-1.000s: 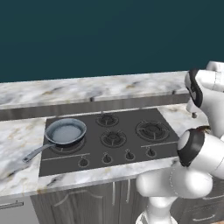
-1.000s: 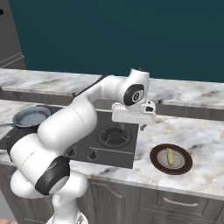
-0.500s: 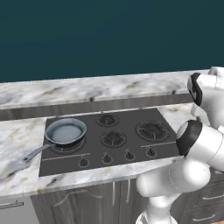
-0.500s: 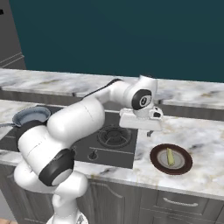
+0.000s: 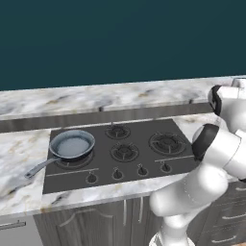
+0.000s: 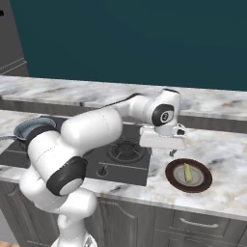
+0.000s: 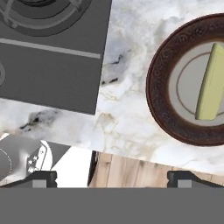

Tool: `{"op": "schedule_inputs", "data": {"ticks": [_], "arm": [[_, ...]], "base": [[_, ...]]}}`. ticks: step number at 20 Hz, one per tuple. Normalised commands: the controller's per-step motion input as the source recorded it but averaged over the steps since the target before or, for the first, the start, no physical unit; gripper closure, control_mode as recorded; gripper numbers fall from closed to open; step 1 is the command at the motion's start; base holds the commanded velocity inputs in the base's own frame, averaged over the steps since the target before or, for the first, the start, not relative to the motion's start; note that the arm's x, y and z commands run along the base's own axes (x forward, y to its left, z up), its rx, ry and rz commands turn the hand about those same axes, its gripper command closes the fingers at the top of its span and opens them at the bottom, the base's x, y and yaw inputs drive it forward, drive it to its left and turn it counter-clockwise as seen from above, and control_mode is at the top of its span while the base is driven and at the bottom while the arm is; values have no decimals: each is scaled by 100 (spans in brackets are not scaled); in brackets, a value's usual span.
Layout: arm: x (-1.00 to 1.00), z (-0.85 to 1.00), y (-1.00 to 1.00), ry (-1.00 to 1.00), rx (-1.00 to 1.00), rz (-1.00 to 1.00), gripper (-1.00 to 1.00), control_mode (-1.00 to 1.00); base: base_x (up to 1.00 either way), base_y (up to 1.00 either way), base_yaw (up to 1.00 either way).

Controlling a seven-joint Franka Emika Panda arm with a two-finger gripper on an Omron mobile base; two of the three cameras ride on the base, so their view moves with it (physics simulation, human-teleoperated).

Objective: Pick up the butter stick and place it in the pan. Then turn on the burner for the pan.

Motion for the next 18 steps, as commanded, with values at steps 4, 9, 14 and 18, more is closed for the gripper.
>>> {"op": "schedule_inputs", "data": {"ticks": [4,9,14,18], "arm": [[11,-30,-37,0,2,3,-100,-100],[19,-27,-34,0,2,1,-100,-100],[8,-15,-39,0,4,0,-100,-100],[17,-19,-32,0,0,1,-100,-100]], "base": [[0,0,0],[0,0,0],[0,0,0],[0,0,0]]}}
